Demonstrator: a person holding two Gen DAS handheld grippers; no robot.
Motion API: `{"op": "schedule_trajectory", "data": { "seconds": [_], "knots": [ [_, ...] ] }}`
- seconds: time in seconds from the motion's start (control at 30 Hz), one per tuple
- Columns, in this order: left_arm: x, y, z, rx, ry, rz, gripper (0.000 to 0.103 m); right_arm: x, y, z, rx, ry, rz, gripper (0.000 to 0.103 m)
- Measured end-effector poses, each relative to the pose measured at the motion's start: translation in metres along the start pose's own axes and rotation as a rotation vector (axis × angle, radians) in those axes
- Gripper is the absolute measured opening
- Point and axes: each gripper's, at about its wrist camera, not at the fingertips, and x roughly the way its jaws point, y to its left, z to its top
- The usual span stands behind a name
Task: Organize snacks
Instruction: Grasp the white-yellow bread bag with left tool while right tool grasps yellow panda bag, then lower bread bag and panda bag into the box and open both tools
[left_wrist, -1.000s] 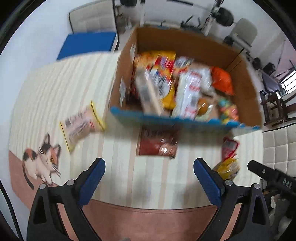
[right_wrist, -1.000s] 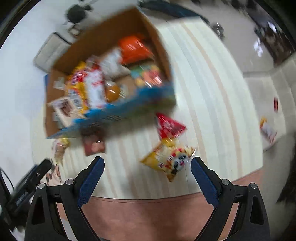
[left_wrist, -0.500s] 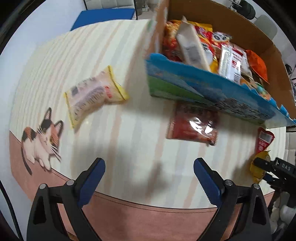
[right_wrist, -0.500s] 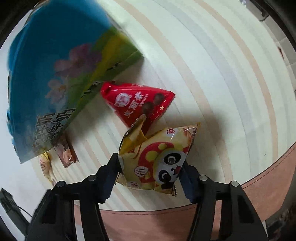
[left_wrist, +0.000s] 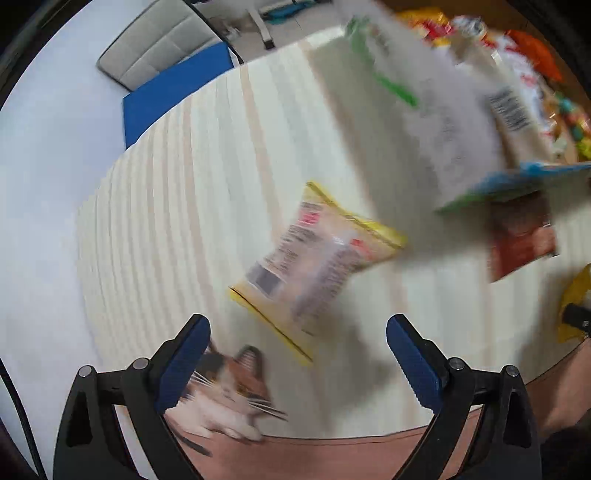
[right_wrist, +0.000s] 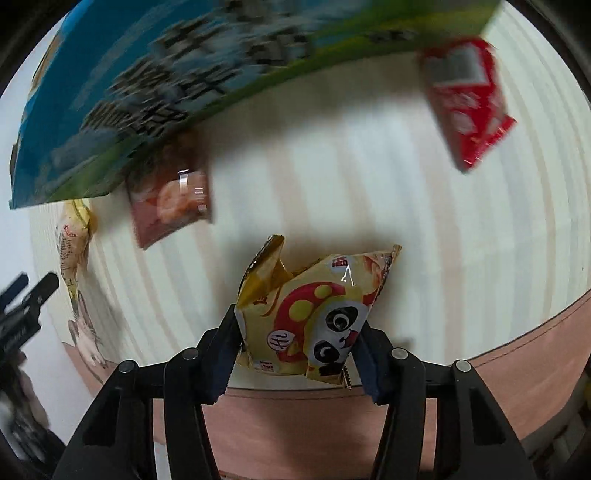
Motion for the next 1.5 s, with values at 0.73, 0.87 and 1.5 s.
{"op": "schedule_trajectory", "data": {
  "seconds": [0.73, 0.87, 1.5],
  "knots": [
    [0.056, 0.022, 0.0, -0.097, 0.1, -0.27, 0.061, -0.005, -0.005, 0.008, 0.047, -0.005, -0.009, 0.058],
    [0.046, 0.015, -0.017, -0.161, 0.09, -0.279, 0.052, -0.012, -0.008, 0.007, 0.016, -0.02, -0.01, 0.057],
    [-0.107, -0.005, -0.076, -0.338, -0.143, -0.484, 0.049, -0.127, -0.005, -0.021, -0.134, -0.167, 0.135, 0.055]
  ]
}}
